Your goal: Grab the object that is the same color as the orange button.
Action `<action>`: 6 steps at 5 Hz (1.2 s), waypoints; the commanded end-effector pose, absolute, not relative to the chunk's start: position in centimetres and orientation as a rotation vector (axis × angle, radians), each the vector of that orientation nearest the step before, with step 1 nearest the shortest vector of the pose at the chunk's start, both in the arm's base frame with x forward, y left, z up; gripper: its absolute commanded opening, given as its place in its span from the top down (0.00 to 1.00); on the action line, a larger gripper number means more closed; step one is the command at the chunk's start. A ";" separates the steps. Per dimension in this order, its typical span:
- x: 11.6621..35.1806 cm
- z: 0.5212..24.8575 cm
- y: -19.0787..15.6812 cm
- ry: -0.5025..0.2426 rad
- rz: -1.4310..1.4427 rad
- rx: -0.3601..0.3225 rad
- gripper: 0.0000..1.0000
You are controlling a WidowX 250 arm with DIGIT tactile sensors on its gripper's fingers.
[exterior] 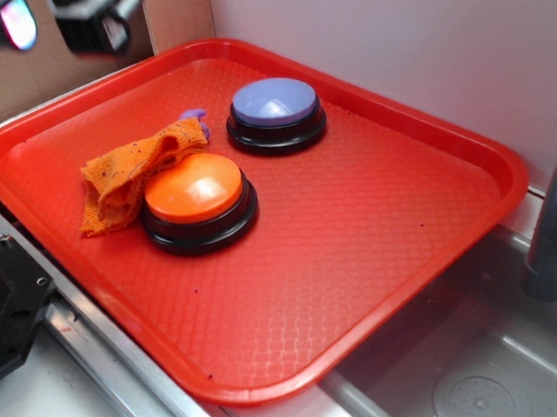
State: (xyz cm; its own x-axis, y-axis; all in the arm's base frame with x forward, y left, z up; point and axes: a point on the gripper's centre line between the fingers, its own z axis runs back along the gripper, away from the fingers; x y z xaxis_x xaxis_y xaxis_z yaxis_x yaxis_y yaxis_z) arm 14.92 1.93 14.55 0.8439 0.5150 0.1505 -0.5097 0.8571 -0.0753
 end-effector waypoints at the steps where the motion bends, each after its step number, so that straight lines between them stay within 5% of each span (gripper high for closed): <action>1: 16.7 8.3 5.1 -0.265 0.991 -0.020 0.00; 2: 17.1 5.6 5.7 -0.252 1.094 -0.042 0.00; 4: 17.4 2.8 6.3 -0.209 1.109 -0.206 0.00; 5: 17.3 2.4 6.3 -0.193 1.119 -0.214 0.36; 6: 17.3 2.4 6.3 -0.184 1.121 -0.223 1.00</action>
